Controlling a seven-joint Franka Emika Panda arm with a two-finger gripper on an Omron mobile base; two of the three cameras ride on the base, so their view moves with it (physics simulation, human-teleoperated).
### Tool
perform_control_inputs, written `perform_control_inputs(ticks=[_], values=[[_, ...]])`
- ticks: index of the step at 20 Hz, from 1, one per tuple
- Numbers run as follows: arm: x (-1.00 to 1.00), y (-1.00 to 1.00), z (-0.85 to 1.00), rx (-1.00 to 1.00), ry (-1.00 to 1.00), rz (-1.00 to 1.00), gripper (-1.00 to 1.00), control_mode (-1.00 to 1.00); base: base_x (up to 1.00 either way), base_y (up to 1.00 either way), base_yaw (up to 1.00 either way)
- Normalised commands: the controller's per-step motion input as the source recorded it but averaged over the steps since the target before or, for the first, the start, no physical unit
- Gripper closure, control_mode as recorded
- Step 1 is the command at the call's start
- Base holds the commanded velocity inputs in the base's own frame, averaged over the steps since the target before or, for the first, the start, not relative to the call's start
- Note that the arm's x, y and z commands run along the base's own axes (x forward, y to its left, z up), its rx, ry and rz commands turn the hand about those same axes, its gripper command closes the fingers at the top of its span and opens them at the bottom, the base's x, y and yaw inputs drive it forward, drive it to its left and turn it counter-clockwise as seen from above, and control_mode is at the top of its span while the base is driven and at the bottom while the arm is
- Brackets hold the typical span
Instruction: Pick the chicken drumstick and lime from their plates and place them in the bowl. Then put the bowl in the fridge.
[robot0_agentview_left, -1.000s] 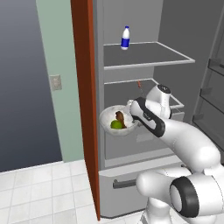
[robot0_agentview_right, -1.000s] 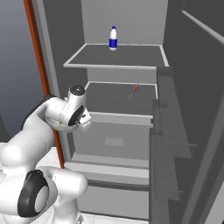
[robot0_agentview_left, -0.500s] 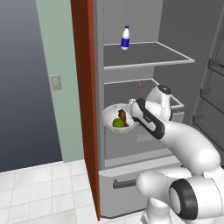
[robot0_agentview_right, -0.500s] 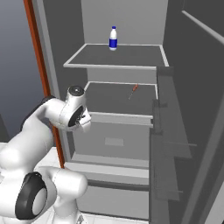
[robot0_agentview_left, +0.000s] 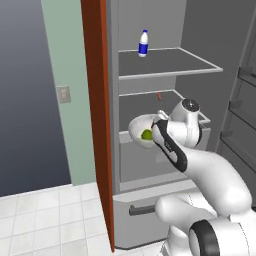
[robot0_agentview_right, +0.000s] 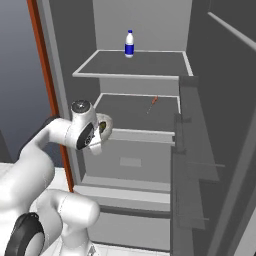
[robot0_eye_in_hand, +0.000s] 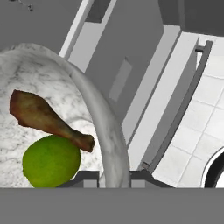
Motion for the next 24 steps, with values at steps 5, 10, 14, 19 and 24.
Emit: perform_control_inputs(ticks=[5,10,14,19,24], values=[[0.0,-0.2,0.16,0.16,-0.23,0.01,1.0,-1.0,0.0,0.0,0.0],[0.07,-0.1,0.09,0.08,-0.07,-0.04,1.0,-1.0,0.0,0.0,0.0],[0.28,-0.01,0.0,0.0,0.14,-0.2,1.0,-1.0,0.0,0.0,0.0],[0.36,-0.05,0.03,0.0,0.15,-0.21,1.0,-1.0,0.0,0.0,0.0],[0.3,-0.14,0.09,0.02,0.09,-0.05,1.0,-1.0,0.0,0.0,0.0]])
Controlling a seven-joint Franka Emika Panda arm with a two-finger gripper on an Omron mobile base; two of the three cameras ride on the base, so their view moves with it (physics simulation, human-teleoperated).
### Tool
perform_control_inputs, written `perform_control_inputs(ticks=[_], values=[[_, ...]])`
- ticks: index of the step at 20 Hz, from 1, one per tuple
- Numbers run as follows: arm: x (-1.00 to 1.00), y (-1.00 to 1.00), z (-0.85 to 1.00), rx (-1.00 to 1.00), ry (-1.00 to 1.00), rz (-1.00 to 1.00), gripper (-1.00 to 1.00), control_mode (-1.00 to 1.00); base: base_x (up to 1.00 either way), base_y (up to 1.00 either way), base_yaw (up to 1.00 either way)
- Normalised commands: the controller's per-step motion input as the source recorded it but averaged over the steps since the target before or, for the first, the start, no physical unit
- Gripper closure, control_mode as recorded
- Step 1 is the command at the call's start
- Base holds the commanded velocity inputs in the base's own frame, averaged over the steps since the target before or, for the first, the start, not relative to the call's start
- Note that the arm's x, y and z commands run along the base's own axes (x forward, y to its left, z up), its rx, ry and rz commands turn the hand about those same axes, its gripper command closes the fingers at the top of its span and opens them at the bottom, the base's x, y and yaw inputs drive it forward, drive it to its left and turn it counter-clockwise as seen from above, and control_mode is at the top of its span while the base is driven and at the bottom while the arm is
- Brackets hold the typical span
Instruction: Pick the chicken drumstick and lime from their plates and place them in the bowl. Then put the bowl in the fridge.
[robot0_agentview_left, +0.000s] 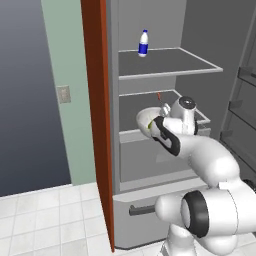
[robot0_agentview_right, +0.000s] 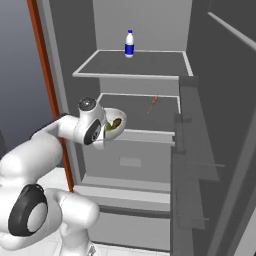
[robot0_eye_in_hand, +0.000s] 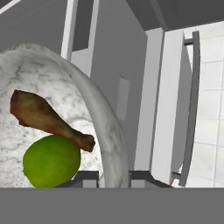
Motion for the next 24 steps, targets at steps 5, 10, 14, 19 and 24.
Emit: perform_control_inputs(ticks=[5,10,14,19,24], values=[[0.32,-0.08,0.05,0.0,0.0,0.0,1.0,-1.0,0.0,0.0,0.0],[0.34,-0.03,0.0,0.0,0.0,0.07,1.0,-1.0,0.0,0.0,0.0],[0.42,0.0,0.0,0.0,0.0,0.01,1.0,-1.0,0.0,0.0,0.0],[0.44,-0.04,0.0,0.0,0.0,0.0,1.0,-1.0,0.0,0.0,0.0],[0.45,-0.05,0.0,0.0,0.0,0.0,1.0,-1.0,0.0,0.0,0.0]])
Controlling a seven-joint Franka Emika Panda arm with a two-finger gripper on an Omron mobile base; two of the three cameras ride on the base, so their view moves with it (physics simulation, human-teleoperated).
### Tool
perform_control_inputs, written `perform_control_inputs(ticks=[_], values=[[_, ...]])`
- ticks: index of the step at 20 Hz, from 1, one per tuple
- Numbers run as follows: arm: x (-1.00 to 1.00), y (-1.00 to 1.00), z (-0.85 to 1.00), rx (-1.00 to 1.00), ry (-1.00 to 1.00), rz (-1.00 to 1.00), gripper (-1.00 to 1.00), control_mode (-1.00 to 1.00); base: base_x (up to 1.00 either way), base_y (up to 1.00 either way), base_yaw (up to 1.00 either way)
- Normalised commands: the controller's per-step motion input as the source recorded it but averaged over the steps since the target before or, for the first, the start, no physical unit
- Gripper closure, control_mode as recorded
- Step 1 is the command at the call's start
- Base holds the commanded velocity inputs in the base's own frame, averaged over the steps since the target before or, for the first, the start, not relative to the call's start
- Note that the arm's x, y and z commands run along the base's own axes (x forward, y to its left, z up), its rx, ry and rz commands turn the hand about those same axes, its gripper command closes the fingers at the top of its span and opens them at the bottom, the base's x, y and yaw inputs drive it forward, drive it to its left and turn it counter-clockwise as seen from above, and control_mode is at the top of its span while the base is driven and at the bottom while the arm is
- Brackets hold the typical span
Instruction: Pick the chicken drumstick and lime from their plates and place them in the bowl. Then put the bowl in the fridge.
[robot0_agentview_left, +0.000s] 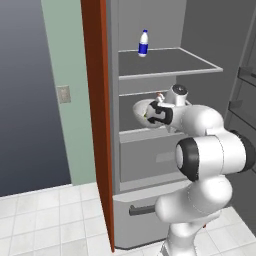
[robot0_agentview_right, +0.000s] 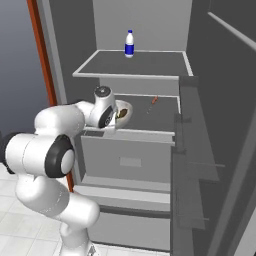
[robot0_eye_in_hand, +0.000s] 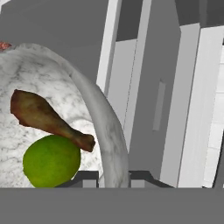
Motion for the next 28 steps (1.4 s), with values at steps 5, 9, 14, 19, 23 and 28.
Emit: perform_control_inputs(ticks=[5,9,14,19,23,28], values=[[0.35,0.0,-0.02,0.0,0.0,0.0,1.0,-1.0,0.0,0.0,0.0],[0.37,0.0,-0.08,-0.01,0.0,0.0,1.0,-1.0,0.0,0.0,0.0],[0.11,0.0,-0.17,-0.03,0.0,0.01,1.0,-1.0,0.0,0.0,0.0],[0.06,0.0,-0.17,-0.01,-0.01,0.01,1.0,-1.0,0.0,0.0,0.0],[0.12,0.0,-0.17,-0.02,-0.04,0.01,1.0,-1.0,0.0,0.0,0.0],[0.19,0.0,-0.16,-0.02,-0.09,0.04,1.0,-1.0,0.0,0.0,0.0]])
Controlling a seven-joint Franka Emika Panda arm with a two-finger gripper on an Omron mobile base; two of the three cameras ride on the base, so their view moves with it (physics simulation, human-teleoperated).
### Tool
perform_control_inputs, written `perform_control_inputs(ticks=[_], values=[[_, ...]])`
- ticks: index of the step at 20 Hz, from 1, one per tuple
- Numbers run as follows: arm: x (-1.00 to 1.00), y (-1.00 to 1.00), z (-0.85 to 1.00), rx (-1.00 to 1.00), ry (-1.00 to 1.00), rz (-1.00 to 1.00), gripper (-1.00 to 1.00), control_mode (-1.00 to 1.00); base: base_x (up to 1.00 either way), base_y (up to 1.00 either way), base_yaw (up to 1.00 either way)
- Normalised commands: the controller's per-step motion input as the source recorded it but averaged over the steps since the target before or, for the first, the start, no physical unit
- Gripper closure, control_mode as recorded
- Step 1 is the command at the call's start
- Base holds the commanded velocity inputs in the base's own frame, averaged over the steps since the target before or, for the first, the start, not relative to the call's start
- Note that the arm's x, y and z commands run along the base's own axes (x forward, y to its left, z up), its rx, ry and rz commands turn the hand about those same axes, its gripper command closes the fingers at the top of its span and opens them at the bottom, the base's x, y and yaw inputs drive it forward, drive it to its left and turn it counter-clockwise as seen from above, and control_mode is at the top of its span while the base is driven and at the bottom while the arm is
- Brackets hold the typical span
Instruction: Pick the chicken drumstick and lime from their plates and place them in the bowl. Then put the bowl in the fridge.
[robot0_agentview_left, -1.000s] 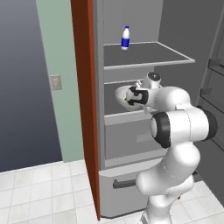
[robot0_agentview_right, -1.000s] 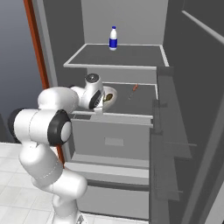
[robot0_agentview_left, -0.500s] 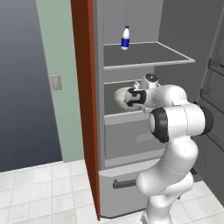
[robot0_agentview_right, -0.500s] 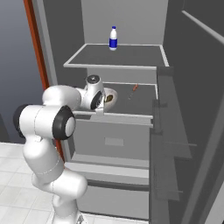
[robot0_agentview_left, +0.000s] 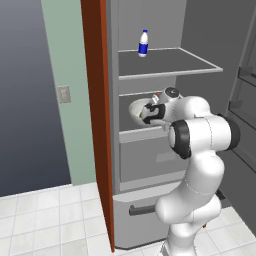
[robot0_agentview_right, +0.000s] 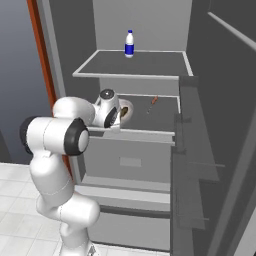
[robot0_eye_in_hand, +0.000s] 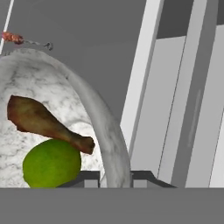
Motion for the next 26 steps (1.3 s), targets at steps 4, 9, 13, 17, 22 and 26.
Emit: perform_control_inputs(ticks=[4,9,13,17,22,26], values=[[0.24,0.0,-0.17,-0.03,-0.08,0.04,1.0,-1.0,0.0,0.0,0.0],[0.26,0.0,-0.09,0.0,-0.03,0.0,1.0,-1.0,0.0,0.0,0.0],[0.3,0.0,-0.04,0.0,0.0,0.0,1.0,-1.0,0.0,0.0,0.0],[0.33,0.01,-0.03,0.0,-0.01,0.0,1.0,-1.0,0.0,0.0,0.0],[0.33,0.02,-0.06,0.0,-0.02,0.0,1.0,-1.0,0.0,0.0,0.0],[0.33,0.0,-0.07,0.0,-0.01,-0.01,1.0,-1.0,0.0,0.0,0.0]])
